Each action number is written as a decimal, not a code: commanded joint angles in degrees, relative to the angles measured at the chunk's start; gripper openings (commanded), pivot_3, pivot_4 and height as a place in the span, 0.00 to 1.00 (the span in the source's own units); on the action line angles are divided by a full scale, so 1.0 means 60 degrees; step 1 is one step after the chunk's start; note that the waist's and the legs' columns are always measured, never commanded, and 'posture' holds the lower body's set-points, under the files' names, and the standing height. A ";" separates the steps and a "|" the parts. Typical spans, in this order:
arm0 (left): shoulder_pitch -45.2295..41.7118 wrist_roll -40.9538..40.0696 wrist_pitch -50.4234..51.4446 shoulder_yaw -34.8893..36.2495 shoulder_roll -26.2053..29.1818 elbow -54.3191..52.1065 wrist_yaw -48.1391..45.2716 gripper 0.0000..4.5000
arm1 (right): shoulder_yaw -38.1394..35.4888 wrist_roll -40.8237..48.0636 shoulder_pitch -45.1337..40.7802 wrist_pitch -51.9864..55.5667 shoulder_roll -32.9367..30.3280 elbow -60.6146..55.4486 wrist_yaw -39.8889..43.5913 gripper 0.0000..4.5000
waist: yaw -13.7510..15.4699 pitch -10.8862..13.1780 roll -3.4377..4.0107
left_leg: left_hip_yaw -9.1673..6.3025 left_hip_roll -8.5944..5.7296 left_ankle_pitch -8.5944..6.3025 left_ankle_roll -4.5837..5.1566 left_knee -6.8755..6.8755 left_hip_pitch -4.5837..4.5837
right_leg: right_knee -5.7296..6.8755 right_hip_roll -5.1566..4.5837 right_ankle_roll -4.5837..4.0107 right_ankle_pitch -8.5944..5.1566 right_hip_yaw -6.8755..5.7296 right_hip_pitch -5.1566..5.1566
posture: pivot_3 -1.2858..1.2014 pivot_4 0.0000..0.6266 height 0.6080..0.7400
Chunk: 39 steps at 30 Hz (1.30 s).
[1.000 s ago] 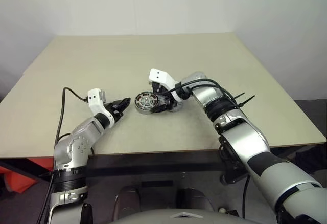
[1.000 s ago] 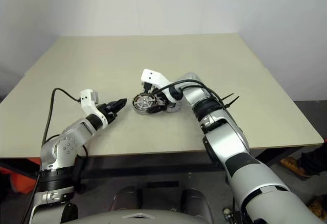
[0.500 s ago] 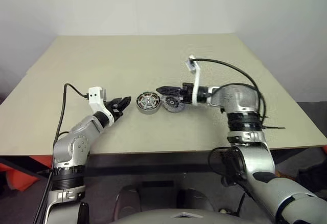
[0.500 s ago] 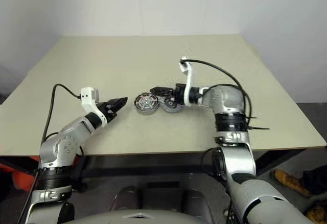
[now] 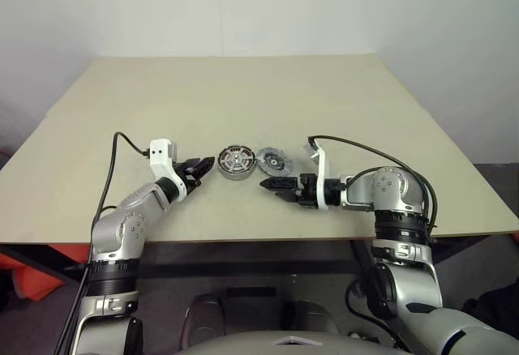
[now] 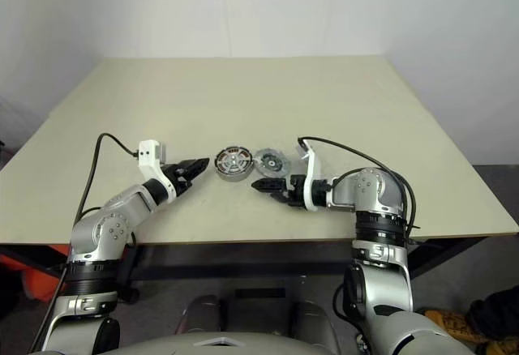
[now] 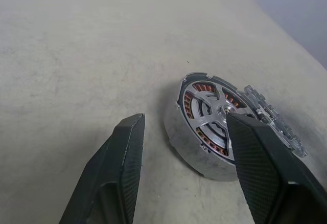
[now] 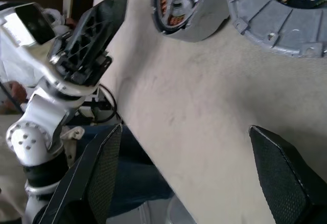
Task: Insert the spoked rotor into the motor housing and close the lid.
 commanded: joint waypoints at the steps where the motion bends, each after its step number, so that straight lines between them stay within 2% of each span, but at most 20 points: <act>1: -0.0095 0.0008 -0.0054 0.0062 0.0091 -0.0334 -0.0037 0.60 | -0.0271 -0.0102 -0.0469 -0.0811 0.0108 0.0583 -0.0437 0.99 | -0.0002 -0.0001 0.0000 | 0.0000 0.0000 0.0000 0.0000 0.0000 -0.0002 | -0.0005 -0.0001 0.0000 0.0000 -0.0001 0.0000 | 0.52 0.00 1.00; 10: 0.0061 -0.0068 0.0025 0.0176 0.0101 -0.0582 0.0069 0.60 | -0.0448 -0.0297 -0.1122 -0.3032 0.0306 0.2620 -0.1312 0.99 | -0.0060 -0.0006 0.0002 | -0.0001 0.0000 0.0000 0.0000 0.0001 0.0015 | -0.0029 -0.0001 0.0002 0.0000 -0.0026 0.0021 | 0.52 0.00 1.00; 13: 0.0101 -0.0052 0.0056 0.0167 0.0103 -0.0633 0.0087 0.60 | -0.0470 -0.0279 -0.1198 -0.3545 0.0402 0.2898 -0.1613 0.99 | -0.0088 -0.0006 0.0021 | -0.0003 0.0004 -0.0002 0.0002 -0.0006 0.0093 | -0.0087 -0.0001 0.0003 -0.0001 -0.0081 0.0106 | 0.52 0.00 1.00; 15: 0.0101 -0.0044 0.0064 0.0164 0.0107 -0.0635 0.0088 0.60 | -0.0488 -0.0249 -0.1251 -0.3882 0.0419 0.3052 -0.1760 0.99 | -0.0114 0.0009 0.0061 | -0.0027 0.0036 -0.0006 0.0005 -0.0017 0.0168 | -0.0201 -0.0023 0.0004 -0.0002 -0.0239 0.0226 | 0.52 0.00 1.00; 16: 0.0099 -0.0039 0.0071 0.0160 0.0108 -0.0635 0.0086 0.60 | -0.0490 -0.0233 -0.1281 -0.4027 0.0413 0.3128 -0.1819 0.99 | -0.0118 0.0032 0.0130 | -0.0037 0.0076 -0.0010 0.0009 -0.0017 0.0193 | -0.0262 -0.0047 0.0005 -0.0002 -0.0348 0.0297 | 0.52 0.00 1.00; 17: 0.0097 -0.0034 0.0078 0.0158 0.0107 -0.0636 0.0085 0.60 | -0.0482 -0.0205 -0.1305 -0.4126 0.0402 0.3192 -0.1864 0.99 | -0.0079 0.0045 0.0149 | -0.0063 0.0208 -0.0018 0.0017 -0.0046 0.0223 | -0.0352 -0.0049 0.0008 -0.0004 -0.0477 0.0415 | 0.52 0.00 1.00; 18: 0.0100 -0.0024 0.0090 0.0143 0.0112 -0.0646 0.0084 0.60 | -0.0559 -0.0192 -0.1370 -0.4312 0.0398 0.3343 -0.2000 0.99 | 0.0040 0.0048 0.0119 | -0.0062 0.0257 -0.0018 0.0017 -0.0070 0.0205 | -0.0205 -0.0070 0.0064 -0.0050 -0.0484 0.0432 | 0.52 0.00 1.00; 19: 0.0103 -0.0018 0.0096 0.0125 0.0118 -0.0651 0.0086 0.60 | -0.0667 -0.0193 -0.1444 -0.4521 0.0401 0.3497 -0.2195 0.99 | 0.0205 -0.0012 -0.0047 | 0.0097 0.0241 -0.0018 0.0018 -0.0053 0.0179 | 0.0523 -0.0159 0.0057 -0.0433 -0.0363 0.0384 | 0.52 0.00 1.00; 20: 0.0101 -0.0013 0.0102 0.0112 0.0120 -0.0651 0.0086 0.60 | -0.0774 -0.0201 -0.1519 -0.4722 0.0409 0.3634 -0.2390 0.99 | 0.0265 -0.0019 -0.0198 | 0.0362 0.0241 -0.0014 0.0012 -0.0050 0.0200 | 0.0931 -0.0135 0.0024 -0.0926 0.0005 0.0372 | 0.52 0.00 1.00; 21: 0.0100 -0.0006 0.0106 0.0100 0.0121 -0.0655 0.0083 0.60 | -0.0872 -0.0218 -0.1598 -0.4963 0.0400 0.3804 -0.2594 0.99 | 0.0438 -0.0068 -0.0124 | 0.0415 0.0103 -0.0066 -0.0071 0.0066 0.0303 | 0.1030 -0.0150 0.0058 -0.1053 0.0183 0.0159 | 0.52 0.00 1.00; 22: 0.0098 -0.0003 0.0108 0.0092 0.0120 -0.0656 0.0084 0.60 | -0.0925 -0.0219 -0.1654 -0.5169 0.0389 0.3927 -0.2721 0.99 | 0.0541 -0.0100 -0.0068 | 0.0310 0.0046 -0.0296 -0.0180 0.0169 0.0260 | 0.1010 -0.0171 0.0053 -0.1069 0.0221 0.0163 | 0.52 0.00 1.00; 23: 0.0097 -0.0002 0.0110 0.0086 0.0120 -0.0658 0.0085 0.60 | -0.0949 -0.0212 -0.1693 -0.5309 0.0379 0.4022 -0.2789 0.99 | 0.0611 -0.0121 -0.0048 | 0.0125 -0.0054 -0.0331 -0.0177 0.0114 0.0221 | 0.0978 -0.0142 0.0056 -0.1067 0.0212 0.0129 | 0.52 0.00 1.00; 24: 0.0099 0.0006 0.0108 0.0069 0.0120 -0.0659 0.0082 0.60 | -0.1020 -0.0164 -0.1747 -0.5405 0.0377 0.4114 -0.2868 0.99 | 0.0619 -0.0136 -0.0031 | 0.0016 -0.0091 -0.0219 -0.0277 0.0025 0.0186 | 0.0932 -0.0096 0.0071 -0.1058 0.0199 0.0088 | 0.52 0.00 1.00; 26: 0.0102 0.0022 0.0102 0.0029 0.0119 -0.0656 0.0076 0.60 | -0.1087 -0.0104 -0.1801 -0.5597 0.0384 0.4221 -0.2969 0.99 | 0.0575 -0.0144 -0.0031 | 0.0005 -0.0009 -0.0046 -0.0378 -0.0014 0.0143 | 0.0824 0.0004 0.0079 -0.0985 0.0189 0.0080 | 0.52 0.00 1.00; 28: 0.0086 0.0033 0.0102 0.0007 0.0118 -0.0639 0.0072 0.60 | -0.1032 -0.0102 -0.1835 -0.5710 0.0362 0.4315 -0.2998 0.99 | 0.0514 -0.0143 -0.0030 | 0.0002 -0.0011 -0.0026 -0.0374 0.0018 0.0130 | 0.0770 0.0007 0.0056 -0.0915 0.0183 0.0113 | 0.52 0.00 1.00; 32: 0.0071 0.0052 0.0109 -0.0018 0.0114 -0.0628 0.0065 0.60 | -0.0950 -0.0070 -0.1859 -0.5990 0.0387 0.4306 -0.3023 0.99 | 0.0424 -0.0142 -0.0025 | -0.0014 -0.0003 -0.0030 -0.0368 -0.0037 0.0141 | 0.0522 0.0007 0.0088 -0.0883 0.0139 0.0223 | 0.52 0.00 1.00; 35: 0.0062 0.0074 0.0106 -0.0035 0.0102 -0.0616 0.0067 0.60 | -0.0962 -0.0067 -0.1897 -0.6392 0.0419 0.4311 -0.3103 0.99 | 0.0393 -0.0142 -0.0027 | -0.0015 -0.0013 -0.0034 -0.0361 -0.0031 0.0144 | 0.0451 -0.0005 0.0126 -0.0855 0.0143 0.0262 | 0.52 0.00 1.00; 39: 0.0053 0.0110 0.0095 -0.0053 0.0076 -0.0582 0.0067 0.60 | -0.0914 0.0074 -0.1980 -0.6716 0.0490 0.4074 -0.3001 0.99 | 0.0393 -0.0142 -0.0027 | -0.0006 -0.0013 -0.0039 -0.0352 -0.0033 0.0124 | 0.0383 -0.0004 0.0127 -0.0703 0.0154 0.0273 | 0.52 0.00 1.00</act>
